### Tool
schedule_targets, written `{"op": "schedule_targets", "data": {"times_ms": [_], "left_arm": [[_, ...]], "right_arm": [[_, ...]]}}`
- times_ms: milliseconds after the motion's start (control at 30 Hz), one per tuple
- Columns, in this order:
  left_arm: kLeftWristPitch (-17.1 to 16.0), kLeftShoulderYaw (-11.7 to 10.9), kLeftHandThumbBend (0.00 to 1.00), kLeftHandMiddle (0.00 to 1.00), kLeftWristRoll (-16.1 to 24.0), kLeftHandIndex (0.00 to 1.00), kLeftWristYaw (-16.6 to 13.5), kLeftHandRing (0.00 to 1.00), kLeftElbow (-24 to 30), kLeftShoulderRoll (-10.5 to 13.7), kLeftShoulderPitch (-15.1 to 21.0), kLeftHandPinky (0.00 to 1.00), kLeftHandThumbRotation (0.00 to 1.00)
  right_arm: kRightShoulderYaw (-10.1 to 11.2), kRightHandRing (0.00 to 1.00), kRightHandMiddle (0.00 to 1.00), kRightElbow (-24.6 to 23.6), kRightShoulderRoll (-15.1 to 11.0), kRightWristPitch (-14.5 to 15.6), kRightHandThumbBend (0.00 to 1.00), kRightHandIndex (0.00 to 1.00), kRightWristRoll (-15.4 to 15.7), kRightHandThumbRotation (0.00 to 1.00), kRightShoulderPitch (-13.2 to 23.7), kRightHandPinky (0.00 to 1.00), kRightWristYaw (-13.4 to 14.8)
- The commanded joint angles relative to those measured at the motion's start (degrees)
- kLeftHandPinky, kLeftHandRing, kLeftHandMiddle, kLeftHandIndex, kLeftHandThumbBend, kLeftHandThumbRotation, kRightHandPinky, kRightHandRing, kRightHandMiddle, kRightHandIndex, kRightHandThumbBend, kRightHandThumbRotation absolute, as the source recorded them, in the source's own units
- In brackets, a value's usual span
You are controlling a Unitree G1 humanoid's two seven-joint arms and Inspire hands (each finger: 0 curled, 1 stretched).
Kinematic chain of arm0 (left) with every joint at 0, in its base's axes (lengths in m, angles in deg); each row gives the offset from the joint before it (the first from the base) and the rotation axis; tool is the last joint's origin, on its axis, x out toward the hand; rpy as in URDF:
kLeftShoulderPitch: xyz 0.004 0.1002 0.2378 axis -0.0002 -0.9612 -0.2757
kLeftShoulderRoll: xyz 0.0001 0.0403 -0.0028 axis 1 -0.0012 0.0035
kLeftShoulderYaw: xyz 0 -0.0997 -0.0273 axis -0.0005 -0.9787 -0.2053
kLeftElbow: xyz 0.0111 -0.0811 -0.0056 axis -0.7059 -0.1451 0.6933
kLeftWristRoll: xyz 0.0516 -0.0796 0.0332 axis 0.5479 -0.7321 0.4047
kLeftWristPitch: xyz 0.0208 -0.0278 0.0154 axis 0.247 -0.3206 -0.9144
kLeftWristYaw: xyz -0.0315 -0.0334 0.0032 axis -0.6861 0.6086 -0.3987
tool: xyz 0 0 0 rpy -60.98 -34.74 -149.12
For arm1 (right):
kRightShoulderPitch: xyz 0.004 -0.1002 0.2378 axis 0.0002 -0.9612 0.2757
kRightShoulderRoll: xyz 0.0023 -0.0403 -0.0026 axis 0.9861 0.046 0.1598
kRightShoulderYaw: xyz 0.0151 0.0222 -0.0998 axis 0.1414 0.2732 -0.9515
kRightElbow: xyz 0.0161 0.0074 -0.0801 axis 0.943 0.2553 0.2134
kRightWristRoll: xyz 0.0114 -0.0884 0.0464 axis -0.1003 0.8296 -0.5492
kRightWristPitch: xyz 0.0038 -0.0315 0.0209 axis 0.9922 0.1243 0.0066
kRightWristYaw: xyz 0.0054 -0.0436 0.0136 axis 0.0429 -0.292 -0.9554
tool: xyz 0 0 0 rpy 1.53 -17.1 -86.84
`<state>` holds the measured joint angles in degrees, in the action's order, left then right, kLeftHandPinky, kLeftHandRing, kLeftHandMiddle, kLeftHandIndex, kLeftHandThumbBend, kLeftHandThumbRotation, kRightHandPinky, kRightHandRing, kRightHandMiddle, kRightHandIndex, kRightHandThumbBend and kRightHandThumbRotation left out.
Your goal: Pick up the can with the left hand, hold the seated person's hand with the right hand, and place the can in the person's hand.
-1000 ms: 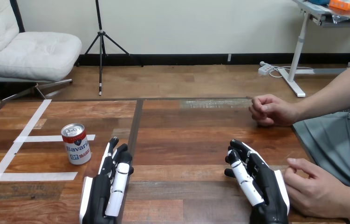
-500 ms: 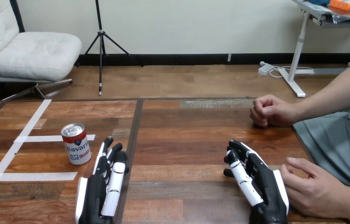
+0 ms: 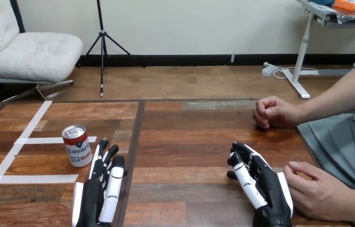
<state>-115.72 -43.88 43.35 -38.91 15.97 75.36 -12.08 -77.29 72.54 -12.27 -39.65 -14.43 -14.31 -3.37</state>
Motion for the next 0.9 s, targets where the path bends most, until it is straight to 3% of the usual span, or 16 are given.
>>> {"op": "schedule_targets", "data": {"times_ms": [0, 300, 867], "left_arm": [[-3.2, -0.76, 0.58, 0.92, 0.61, 0.97, -1.39, 0.87, 2.26, -0.6, 0.89, 0.79, 0.88], [-7.13, -1.43, 0.61, 0.95, 1.69, 0.99, -4.98, 0.9, -0.09, -1.23, 0.89, 0.83, 0.86], [-11.4, -1.25, 0.61, 0.95, 1.37, 1.0, -5.27, 0.9, 1.54, -1.48, 0.07, 0.82, 0.76]], "right_arm": [[-0.37, 0.81, 0.85, -1.46, 0.65, -0.15, 0.52, 0.81, -0.01, 0.58, 2.6, 0.73, 0.1], [-0.31, 0.81, 0.85, -1.41, 0.77, -0.13, 0.54, 0.81, -0.33, 0.59, 2.55, 0.73, -0.06], [-0.52, 0.81, 0.85, -1.21, 0.49, -0.48, 0.53, 0.82, 0.32, 0.6, 2.45, 0.73, -0.27]]}}
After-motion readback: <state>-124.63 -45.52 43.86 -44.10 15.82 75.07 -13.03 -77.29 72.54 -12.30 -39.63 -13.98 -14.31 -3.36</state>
